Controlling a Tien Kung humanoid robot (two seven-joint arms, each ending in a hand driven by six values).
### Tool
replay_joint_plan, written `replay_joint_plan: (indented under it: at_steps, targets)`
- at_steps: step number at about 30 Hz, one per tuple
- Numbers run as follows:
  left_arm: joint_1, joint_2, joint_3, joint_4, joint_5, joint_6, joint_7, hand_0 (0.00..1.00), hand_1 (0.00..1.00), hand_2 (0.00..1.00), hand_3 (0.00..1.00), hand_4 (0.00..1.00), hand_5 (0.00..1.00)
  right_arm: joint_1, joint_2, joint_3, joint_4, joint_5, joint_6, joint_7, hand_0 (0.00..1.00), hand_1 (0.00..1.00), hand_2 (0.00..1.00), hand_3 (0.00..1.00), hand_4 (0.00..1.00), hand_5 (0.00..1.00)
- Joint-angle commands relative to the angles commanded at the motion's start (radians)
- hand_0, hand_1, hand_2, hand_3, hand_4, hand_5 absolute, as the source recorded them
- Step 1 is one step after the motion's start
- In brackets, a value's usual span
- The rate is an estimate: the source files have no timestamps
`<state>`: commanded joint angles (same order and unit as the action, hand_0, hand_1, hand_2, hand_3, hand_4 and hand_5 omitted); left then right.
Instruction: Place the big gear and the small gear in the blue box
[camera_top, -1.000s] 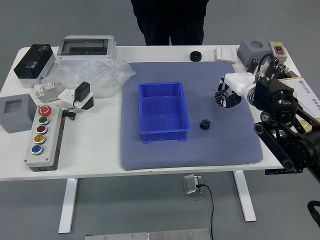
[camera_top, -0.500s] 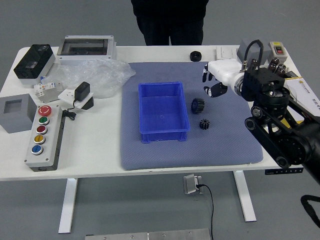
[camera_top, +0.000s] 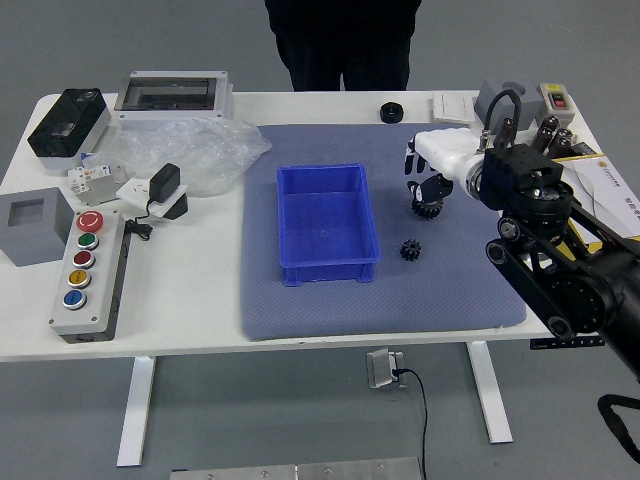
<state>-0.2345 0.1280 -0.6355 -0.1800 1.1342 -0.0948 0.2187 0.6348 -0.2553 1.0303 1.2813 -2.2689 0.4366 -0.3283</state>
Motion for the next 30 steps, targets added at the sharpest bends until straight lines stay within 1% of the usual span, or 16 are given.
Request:
replay_joint_plan:
  at_steps: [1,2,7,8,13,14,19,20,25,26,30]
  targets:
    - [0.000,-0.001,0.001,0.000,-0.002,0.000,-0.001,0.780,0.749,0.740,0.678,0.545,0.251,-0.004,-0.005,0.000,-0.004,0.000,-0.001,0.001,0.744,0.615,0.639,0.641,0.573,0.177]
    - [-0.001,-0.001,0.001,0.000,-0.003,0.000,-0.001,0.780,0.749,0.739,0.677,0.545,0.250,-0.010,-0.011,-0.001,-0.010,0.000,-0.002,0.003,0.812,0.688,0.733,0.710,0.646,0.221]
    - [-0.002,-0.003,-0.005,0.000,-0.001,0.000,-0.001,0.780,0.749,0.739,0.677,0.545,0.250,-0.025,-0.033,0.000,-0.026,0.000,-0.002,0.010,0.812,0.688,0.733,0.710,0.646,0.221]
    - [-0.002,-0.003,-0.005,0.000,0.000,0.000,-0.001,0.780,0.749,0.739,0.677,0.546,0.250,-0.027,-0.035,0.001,-0.028,0.000,-0.002,0.010,0.823,0.702,0.758,0.769,0.686,0.245]
    - [-0.005,-0.006,-0.006,0.000,-0.001,0.000,-0.001,0.780,0.749,0.739,0.677,0.546,0.250,-0.030,-0.042,0.005,-0.044,0.000,0.000,0.014,0.823,0.702,0.758,0.769,0.686,0.245]
    - [-0.006,-0.006,-0.005,0.000,-0.001,0.000,-0.001,0.780,0.749,0.740,0.677,0.547,0.248,-0.030,-0.042,0.005,-0.048,0.000,0.000,0.015,0.833,0.732,0.817,0.872,0.724,0.283]
    - [-0.007,-0.007,-0.004,0.000,-0.003,0.000,-0.001,0.780,0.749,0.740,0.677,0.547,0.248,-0.022,-0.035,-0.002,-0.080,0.000,-0.005,0.022,0.833,0.732,0.817,0.872,0.724,0.283]
    - [-0.006,-0.007,-0.004,0.000,-0.003,0.000,-0.001,0.780,0.749,0.739,0.678,0.547,0.249,-0.019,-0.032,-0.006,-0.090,0.000,-0.008,0.024,0.839,0.741,0.821,0.877,0.737,0.268]
    - [-0.006,-0.007,-0.001,0.000,-0.004,0.000,-0.001,0.780,0.749,0.739,0.678,0.547,0.249,0.005,-0.014,-0.028,-0.141,0.000,-0.019,0.032,0.839,0.741,0.821,0.877,0.737,0.268]
    - [-0.006,-0.007,0.000,0.000,-0.005,0.000,-0.001,0.780,0.749,0.739,0.678,0.547,0.248,0.010,-0.011,-0.033,-0.152,0.000,-0.020,0.033,0.841,0.747,0.836,0.886,0.708,0.251]
    - [-0.007,-0.006,0.004,0.000,-0.005,0.000,-0.002,0.780,0.749,0.739,0.678,0.547,0.248,0.032,0.005,-0.056,-0.195,0.000,-0.022,0.037,0.841,0.747,0.836,0.886,0.708,0.251]
